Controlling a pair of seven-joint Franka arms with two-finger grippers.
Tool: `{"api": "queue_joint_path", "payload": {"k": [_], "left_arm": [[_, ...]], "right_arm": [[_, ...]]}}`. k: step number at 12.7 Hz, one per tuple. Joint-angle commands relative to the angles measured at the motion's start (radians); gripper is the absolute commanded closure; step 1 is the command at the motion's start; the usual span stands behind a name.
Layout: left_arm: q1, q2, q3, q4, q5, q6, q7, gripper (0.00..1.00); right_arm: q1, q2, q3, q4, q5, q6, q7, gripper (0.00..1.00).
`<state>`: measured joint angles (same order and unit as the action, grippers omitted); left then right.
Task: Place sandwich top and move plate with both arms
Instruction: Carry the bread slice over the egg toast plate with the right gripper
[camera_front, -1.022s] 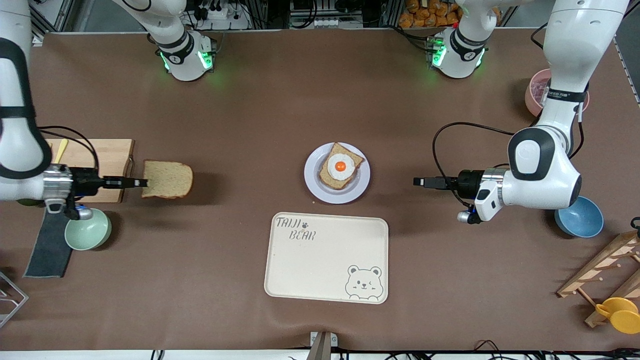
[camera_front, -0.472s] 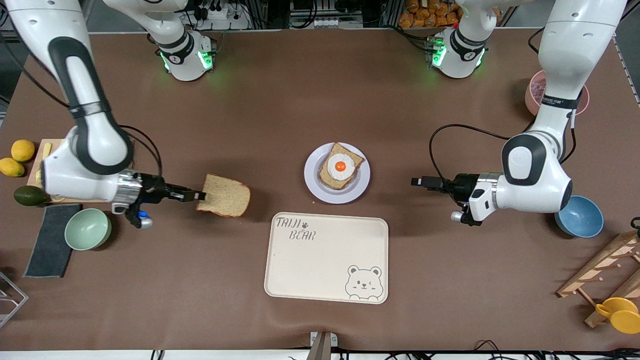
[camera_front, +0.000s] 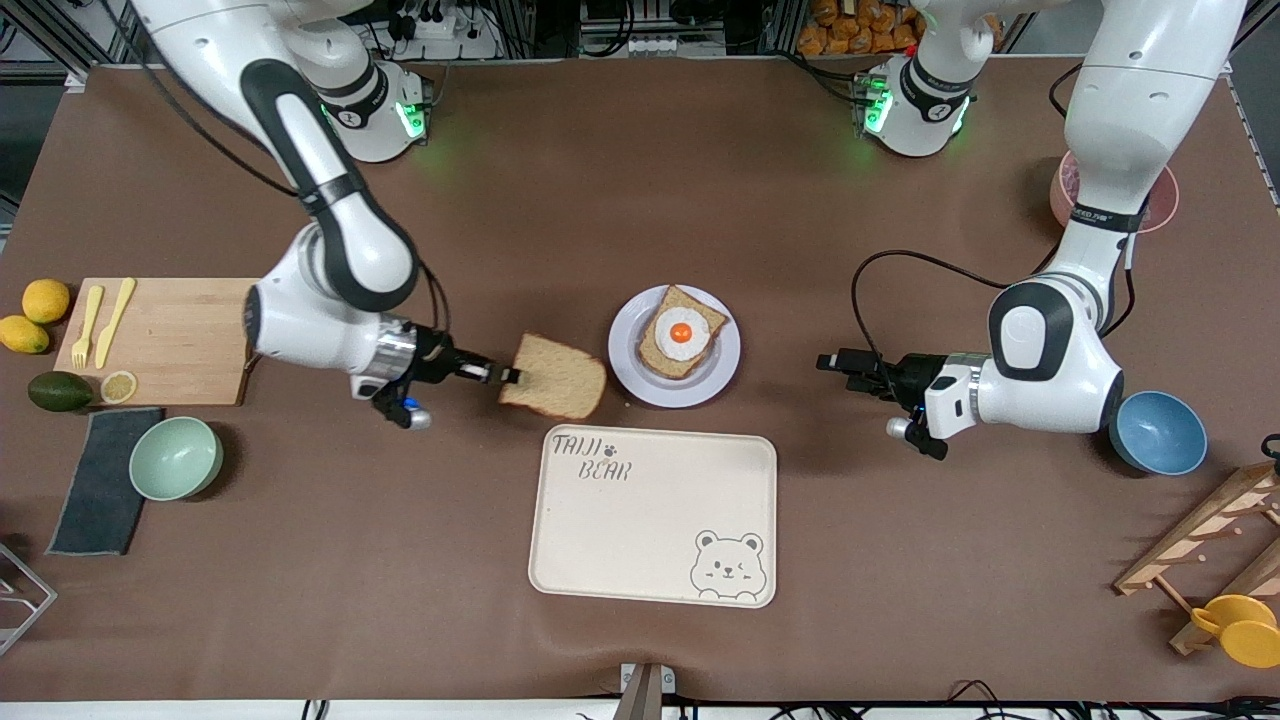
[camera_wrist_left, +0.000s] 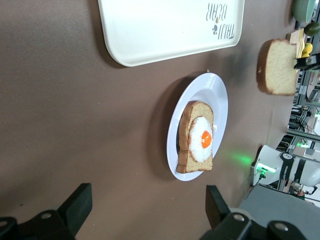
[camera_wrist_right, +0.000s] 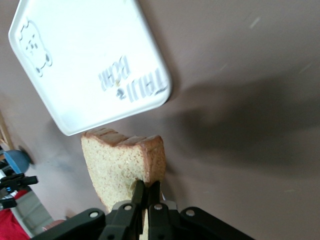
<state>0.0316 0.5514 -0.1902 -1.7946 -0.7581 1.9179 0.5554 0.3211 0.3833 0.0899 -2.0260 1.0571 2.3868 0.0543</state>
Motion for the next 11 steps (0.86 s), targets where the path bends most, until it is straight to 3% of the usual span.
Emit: {"api": "queue_joint_path", "payload": {"k": [1,6,11], "left_arm": [[-0.007,0.013,0.000,0.020,0.003,0.001,0.014,0.00],[-0.018,0.018,-0.002,0.020,-0.007,0.033,0.003,0.00],[-0.019,0.028,-0.002,0.018,-0.024,0.065,0.003,0.00]], "right_arm": [[0.172,-0.038,-0.013,-0.062,0.148,0.162,0.009,1.00],[0.373,-0.014,-0.012,-0.097,0.288,0.331,0.006,1.00],[0.423,0.052,-0.013,-0.039,0.368,0.388,-0.001,1.00]]}}
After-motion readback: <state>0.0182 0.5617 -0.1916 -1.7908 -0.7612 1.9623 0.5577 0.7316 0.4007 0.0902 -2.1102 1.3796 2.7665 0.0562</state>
